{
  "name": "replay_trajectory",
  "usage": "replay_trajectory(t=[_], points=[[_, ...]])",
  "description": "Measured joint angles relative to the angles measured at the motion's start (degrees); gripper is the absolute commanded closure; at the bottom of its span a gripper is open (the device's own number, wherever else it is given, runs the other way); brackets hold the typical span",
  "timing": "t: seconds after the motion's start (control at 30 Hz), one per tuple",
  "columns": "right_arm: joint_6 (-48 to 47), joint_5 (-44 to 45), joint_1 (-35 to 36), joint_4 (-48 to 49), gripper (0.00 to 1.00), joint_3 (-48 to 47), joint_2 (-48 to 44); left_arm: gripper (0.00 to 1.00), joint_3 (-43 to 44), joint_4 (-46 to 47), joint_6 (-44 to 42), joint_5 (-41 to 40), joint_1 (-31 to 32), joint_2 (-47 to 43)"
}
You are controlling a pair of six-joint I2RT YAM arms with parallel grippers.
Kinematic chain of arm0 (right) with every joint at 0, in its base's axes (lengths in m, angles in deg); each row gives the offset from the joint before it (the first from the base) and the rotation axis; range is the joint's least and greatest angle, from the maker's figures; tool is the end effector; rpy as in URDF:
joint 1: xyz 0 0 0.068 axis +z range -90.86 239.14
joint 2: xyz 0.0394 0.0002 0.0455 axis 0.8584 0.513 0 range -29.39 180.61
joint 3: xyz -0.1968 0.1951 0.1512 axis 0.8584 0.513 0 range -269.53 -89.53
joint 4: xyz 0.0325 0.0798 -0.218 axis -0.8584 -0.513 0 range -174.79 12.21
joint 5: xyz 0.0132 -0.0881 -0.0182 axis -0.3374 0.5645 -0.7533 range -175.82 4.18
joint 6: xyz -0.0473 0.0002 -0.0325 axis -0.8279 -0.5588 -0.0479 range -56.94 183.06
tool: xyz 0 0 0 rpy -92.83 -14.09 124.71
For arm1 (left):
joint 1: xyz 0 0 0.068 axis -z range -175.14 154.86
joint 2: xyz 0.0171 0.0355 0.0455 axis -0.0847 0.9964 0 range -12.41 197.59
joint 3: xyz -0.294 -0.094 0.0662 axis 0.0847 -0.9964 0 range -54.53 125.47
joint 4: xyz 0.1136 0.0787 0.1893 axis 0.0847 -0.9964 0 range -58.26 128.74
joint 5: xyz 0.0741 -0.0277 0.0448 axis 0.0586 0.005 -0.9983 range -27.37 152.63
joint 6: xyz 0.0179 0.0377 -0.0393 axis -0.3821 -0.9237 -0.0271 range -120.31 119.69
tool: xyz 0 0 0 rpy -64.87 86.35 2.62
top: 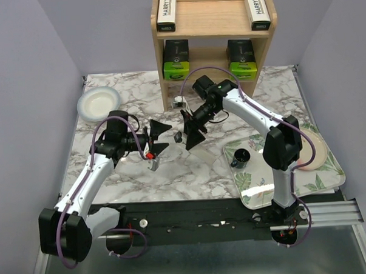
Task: Place and organize the shaving razors onto the shelf
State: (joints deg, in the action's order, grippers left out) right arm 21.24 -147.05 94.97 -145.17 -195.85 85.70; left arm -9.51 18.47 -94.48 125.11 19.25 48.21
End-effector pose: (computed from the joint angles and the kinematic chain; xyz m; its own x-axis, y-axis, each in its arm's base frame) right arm 0.2998 0.2605 0.3281 -0.2852 -0.6018 -0.7460 -0.8617 -0.1798 0.4745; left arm 0.1539 -0.0766 0.3274 0.8500 0.2577 -0.4595 0.5072 -0.1647 0.8460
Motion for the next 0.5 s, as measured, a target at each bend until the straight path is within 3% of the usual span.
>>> replay_trajectory(t=[0.17, 0.3, 0.5], points=[[-2.2, 1.2, 1.1, -1.5, 0.41, -1.6, 0.5, 0.2, 5.1, -10.0, -9.9, 2.2, 2.0, 5.2], [-4.0, 2.4, 2.8, -2.6, 0.41, -2.7, 0.9, 0.21, 5.4, -13.5, -13.1, 3.0, 3.6, 5.7], [-5.3, 3.8, 4.4, -3.1, 0.41, -3.3, 1.4, 0.34, 5.4, -15.9, -15.5, 3.4, 5.8, 5.7]])
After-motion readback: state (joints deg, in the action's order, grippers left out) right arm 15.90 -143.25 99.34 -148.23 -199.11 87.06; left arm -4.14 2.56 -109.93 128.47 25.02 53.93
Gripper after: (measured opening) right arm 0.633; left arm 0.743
